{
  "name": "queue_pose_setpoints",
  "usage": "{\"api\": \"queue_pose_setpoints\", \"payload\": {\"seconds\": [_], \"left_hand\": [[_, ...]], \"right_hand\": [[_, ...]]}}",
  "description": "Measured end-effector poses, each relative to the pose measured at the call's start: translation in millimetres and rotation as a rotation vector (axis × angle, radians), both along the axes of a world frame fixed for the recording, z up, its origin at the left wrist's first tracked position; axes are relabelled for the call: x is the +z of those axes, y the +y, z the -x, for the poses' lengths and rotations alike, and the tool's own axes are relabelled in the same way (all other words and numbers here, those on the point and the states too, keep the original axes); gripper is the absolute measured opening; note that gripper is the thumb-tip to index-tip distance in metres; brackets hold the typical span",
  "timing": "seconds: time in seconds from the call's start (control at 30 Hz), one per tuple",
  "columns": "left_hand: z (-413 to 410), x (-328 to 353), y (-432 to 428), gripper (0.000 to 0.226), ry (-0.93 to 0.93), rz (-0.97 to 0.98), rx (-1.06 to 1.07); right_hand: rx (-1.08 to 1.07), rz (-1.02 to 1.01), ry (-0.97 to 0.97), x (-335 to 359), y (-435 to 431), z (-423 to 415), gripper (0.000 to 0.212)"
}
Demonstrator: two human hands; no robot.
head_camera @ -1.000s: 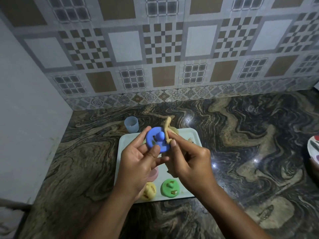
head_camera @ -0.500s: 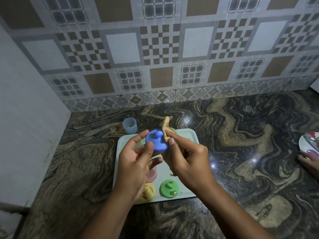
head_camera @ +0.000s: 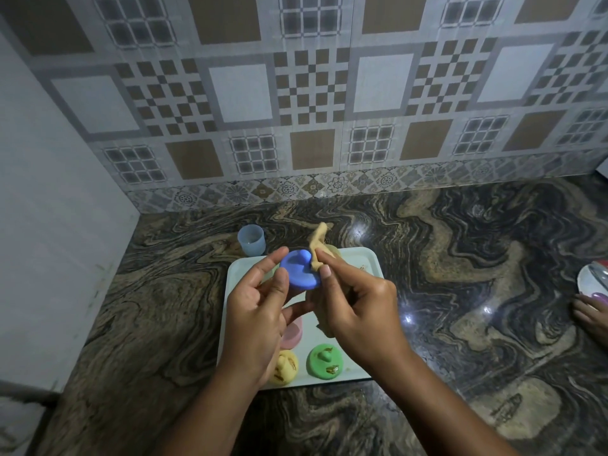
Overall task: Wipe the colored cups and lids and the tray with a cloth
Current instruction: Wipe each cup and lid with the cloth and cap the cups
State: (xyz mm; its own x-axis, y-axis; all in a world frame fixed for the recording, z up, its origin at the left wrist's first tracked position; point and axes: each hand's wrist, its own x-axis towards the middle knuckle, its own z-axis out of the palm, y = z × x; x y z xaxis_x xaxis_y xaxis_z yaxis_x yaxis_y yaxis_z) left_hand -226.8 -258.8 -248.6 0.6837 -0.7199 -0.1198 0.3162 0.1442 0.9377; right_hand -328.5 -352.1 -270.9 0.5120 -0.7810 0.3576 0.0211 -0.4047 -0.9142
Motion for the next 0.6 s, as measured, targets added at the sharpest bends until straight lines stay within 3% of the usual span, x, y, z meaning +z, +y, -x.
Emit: {"api": "queue_pose_setpoints", "payload": {"seconds": [0.1,0.27,0.5,0.6], "left_hand": [[-0.5,1.7,0.0,0.049,-0.020,0.010,-0.020],[-7.1,0.5,3.3,0.041,-0.012,0.003,0.016],[-1.5,1.5,4.2,0.062,-0.118,0.009,-0.063],[-4.3,2.2,5.4,0.051,-0.058,0.008,-0.024]], "right_hand": [[0.020,0.044,0.014,-0.5,3.4,1.4,0.031],[0.008,0.129,0.019,4.0,4.5,2.1,0.031],[0.021,0.130,0.006,7.3,3.7,4.3,0.032],[0.007,0.205,0.021,6.9,4.5,7.6,0.031]]}}
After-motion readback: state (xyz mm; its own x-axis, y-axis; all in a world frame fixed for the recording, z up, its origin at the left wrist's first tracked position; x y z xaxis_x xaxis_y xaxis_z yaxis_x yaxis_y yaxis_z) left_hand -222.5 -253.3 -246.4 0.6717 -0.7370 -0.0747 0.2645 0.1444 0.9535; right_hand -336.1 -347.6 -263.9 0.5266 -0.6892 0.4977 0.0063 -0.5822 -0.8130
